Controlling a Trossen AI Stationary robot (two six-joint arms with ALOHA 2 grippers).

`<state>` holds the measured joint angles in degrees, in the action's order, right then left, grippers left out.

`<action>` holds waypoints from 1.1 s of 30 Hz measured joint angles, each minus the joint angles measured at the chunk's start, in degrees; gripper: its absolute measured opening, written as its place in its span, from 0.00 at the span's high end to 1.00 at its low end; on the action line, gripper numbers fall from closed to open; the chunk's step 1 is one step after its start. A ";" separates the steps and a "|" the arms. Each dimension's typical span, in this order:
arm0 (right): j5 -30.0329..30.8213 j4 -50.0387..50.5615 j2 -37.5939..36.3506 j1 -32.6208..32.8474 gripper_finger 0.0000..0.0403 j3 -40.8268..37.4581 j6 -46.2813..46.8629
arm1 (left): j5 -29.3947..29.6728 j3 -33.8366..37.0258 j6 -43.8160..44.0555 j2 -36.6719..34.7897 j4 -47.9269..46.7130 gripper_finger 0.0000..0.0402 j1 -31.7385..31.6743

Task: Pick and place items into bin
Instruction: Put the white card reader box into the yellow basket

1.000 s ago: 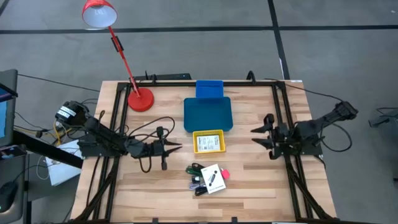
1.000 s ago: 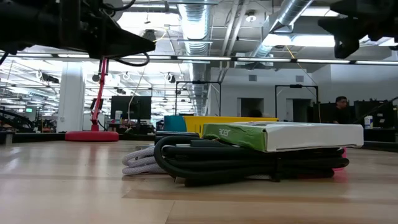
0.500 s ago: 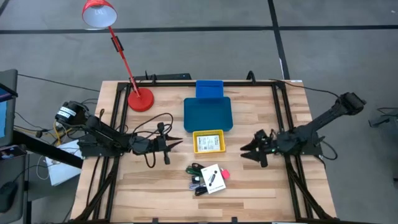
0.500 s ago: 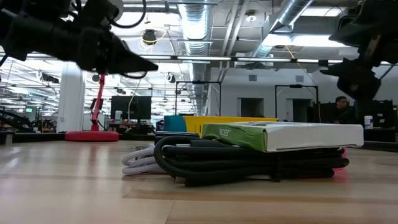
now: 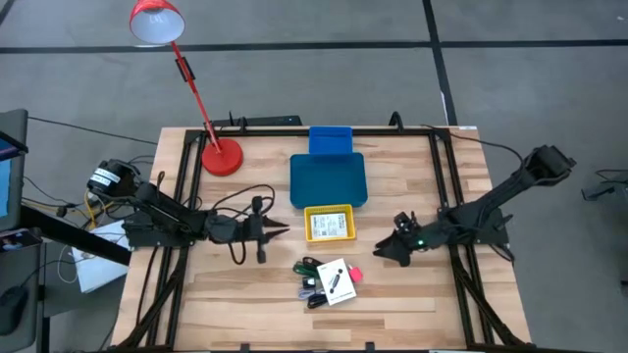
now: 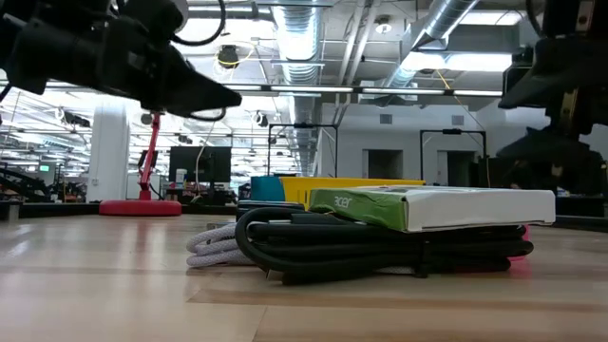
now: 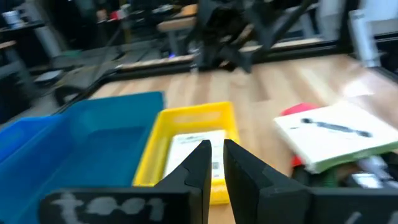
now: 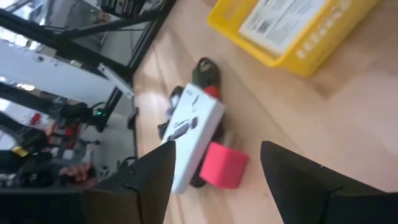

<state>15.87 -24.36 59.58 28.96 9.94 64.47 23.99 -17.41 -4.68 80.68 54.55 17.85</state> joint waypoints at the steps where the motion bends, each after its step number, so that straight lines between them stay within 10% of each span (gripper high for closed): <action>1: -1.01 -1.03 0.79 -0.35 0.43 0.16 -0.03 | -1.51 0.00 -0.51 0.00 0.45 0.92 0.00; 33: -34.27 2.23 28.65 -16.84 0.43 19.56 -7.55 | -11.36 0.00 -0.71 -0.02 3.14 0.92 1.38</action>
<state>-18.40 -22.13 88.23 12.12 29.50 56.92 12.62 -17.41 -5.39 80.66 57.69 19.22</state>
